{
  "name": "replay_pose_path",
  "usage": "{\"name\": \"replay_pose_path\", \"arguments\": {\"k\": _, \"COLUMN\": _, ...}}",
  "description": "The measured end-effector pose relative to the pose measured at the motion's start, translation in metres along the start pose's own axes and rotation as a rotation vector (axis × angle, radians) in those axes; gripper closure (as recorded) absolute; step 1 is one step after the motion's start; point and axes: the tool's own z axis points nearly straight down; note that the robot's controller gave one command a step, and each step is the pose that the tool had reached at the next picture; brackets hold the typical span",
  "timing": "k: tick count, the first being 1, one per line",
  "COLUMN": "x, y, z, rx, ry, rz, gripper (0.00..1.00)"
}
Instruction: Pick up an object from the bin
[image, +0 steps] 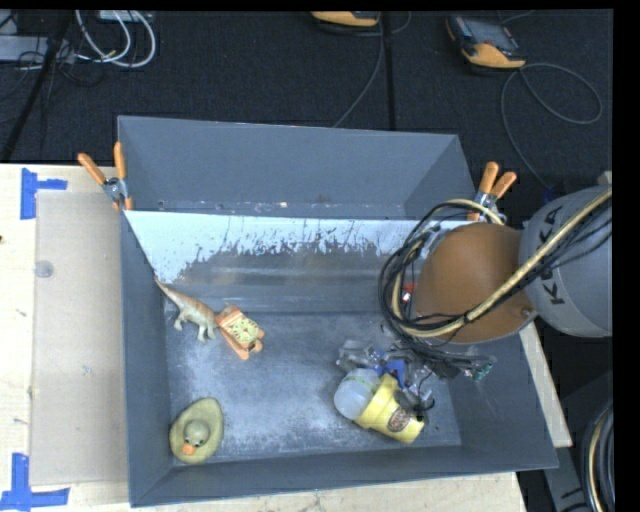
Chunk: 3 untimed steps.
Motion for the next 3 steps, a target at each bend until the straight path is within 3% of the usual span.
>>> {"name": "replay_pose_path", "arguments": {"k": 1, "x": -0.001, "y": -0.017, "z": 0.004, "rx": -0.006, "ry": 0.014, "rz": 0.542, "gripper": 1.0}}
{"name": "replay_pose_path", "arguments": {"k": 2, "x": -0.004, "y": -0.018, "z": 0.017, "rx": -0.005, "ry": -0.012, "rz": 0.757, "gripper": 1.0}}
{"name": "replay_pose_path", "arguments": {"k": 3, "x": -0.004, "y": -0.018, "z": 0.017, "rx": -0.005, "ry": -0.012, "rz": 0.756, "gripper": 1.0}}
